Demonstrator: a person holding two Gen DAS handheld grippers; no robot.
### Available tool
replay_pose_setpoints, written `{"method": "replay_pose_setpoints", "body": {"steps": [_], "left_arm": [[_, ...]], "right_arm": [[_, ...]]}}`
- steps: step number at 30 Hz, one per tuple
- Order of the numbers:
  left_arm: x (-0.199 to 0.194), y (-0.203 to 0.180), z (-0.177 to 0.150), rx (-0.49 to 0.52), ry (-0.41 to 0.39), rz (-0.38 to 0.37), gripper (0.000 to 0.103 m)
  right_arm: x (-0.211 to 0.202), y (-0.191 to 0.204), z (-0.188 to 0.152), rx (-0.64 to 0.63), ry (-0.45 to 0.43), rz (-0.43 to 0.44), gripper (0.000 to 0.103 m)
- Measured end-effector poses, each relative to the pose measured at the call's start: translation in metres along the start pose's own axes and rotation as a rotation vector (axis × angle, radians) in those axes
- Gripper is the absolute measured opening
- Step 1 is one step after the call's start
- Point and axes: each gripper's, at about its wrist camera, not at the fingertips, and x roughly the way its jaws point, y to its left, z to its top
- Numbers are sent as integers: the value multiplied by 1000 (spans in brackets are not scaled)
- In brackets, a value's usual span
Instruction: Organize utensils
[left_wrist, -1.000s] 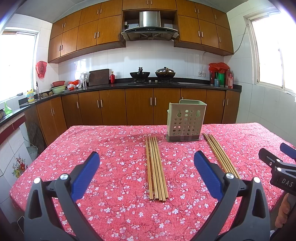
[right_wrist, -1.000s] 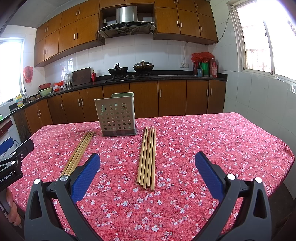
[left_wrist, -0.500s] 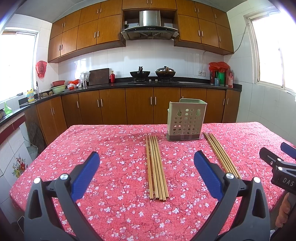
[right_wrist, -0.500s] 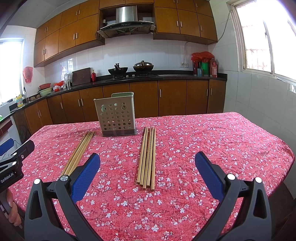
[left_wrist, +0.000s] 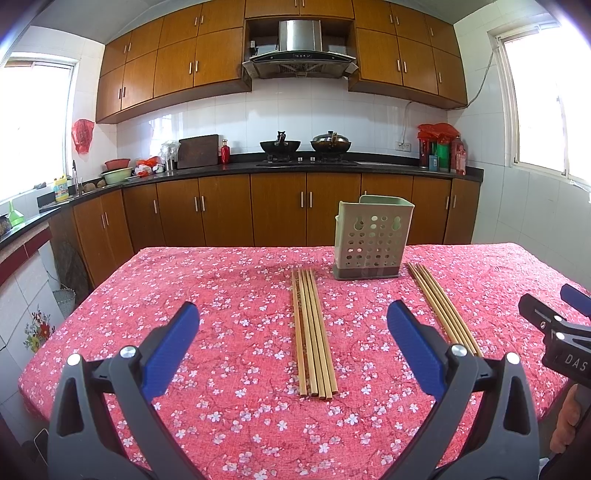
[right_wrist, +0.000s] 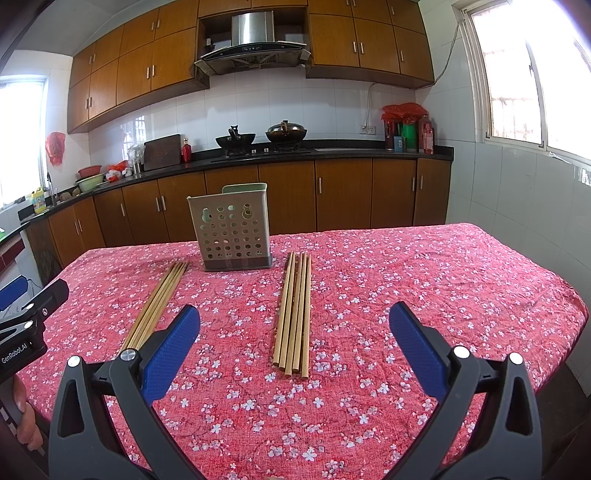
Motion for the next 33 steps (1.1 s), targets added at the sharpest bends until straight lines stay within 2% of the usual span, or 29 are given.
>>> {"method": "replay_pose_setpoints", "body": {"steps": [9,12,16,18,19,22,24,26,30,33], "left_arm": [[6,5,-1,-10,33,28,99],[16,9,-1,-18,79,20,99],[48,22,1,-31,200,47,99],[72,31,3,-42,278,45,99],[82,34,2,-45,302,46,99],[108,43,2,-52,368,26,80],[124,46,1,-66,414,2,66],[136,48,-1,-89,451,-29,58],[150,40,-6,-84,500,-72,45],[157,32,-11,-68,528,-105,35]], "right_arm": [[2,-2,0,-4,5,4,101],[16,-6,2,-7,27,-3,101],[50,-19,11,10,111,-60,100],[69,-26,15,20,166,-72,90],[87,-31,18,30,216,-66,79],[122,-37,19,55,330,-31,55],[143,-39,15,76,404,9,44],[158,-40,8,82,453,25,35],[175,-34,-5,54,538,30,24],[177,-33,-8,30,531,5,9]]}}
